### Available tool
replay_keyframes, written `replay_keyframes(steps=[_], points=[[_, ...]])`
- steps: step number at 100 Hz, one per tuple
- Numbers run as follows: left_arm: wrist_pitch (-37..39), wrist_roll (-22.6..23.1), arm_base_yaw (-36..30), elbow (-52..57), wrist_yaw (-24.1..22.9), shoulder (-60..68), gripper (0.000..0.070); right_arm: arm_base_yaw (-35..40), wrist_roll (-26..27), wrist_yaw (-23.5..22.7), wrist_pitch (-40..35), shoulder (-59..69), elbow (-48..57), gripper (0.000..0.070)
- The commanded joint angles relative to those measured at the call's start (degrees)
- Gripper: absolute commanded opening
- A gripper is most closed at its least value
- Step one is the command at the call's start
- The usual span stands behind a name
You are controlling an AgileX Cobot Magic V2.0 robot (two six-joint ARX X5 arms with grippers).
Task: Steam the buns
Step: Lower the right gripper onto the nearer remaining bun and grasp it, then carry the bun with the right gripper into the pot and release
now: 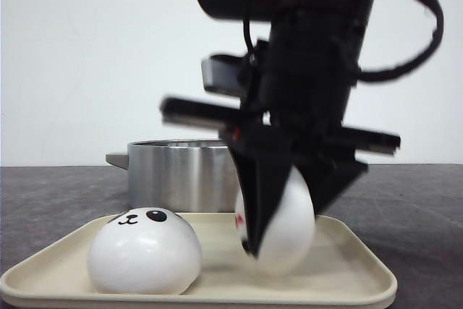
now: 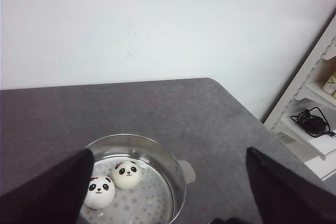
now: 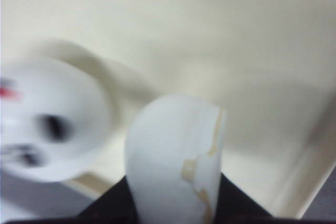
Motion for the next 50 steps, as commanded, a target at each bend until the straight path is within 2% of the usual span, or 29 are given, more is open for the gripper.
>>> replay_keyframes(steps=[1,14,31,38,50], points=[[0.7,1.0,-0.4,1.0,-0.2,0.2,0.0547,1.7,0.1,0.1,0.2,-3.1,5.3,0.0010],[0.8,1.0,-0.4,1.0,-0.3,0.2,0.0547,3.0,-3.8,1.0,0.2,-6.8,13.9,0.0008],[1.1,1.0,-0.4,1.0,-0.4,0.3,0.0547,-0.6,-12.8,8.7,2.4,-6.3,23.3,0.0007],[1.4,1.0,-0.4,1.0,-0.4,0.6,0.0547,-3.9,-13.9,8.0,4.6,-5.1,24.2,0.0007],[2.0,1.1,-0.4,1.0,-0.4,1.1,0.0547,-10.9,-13.9,2.6,5.9,-1.6,24.2,0.0007]])
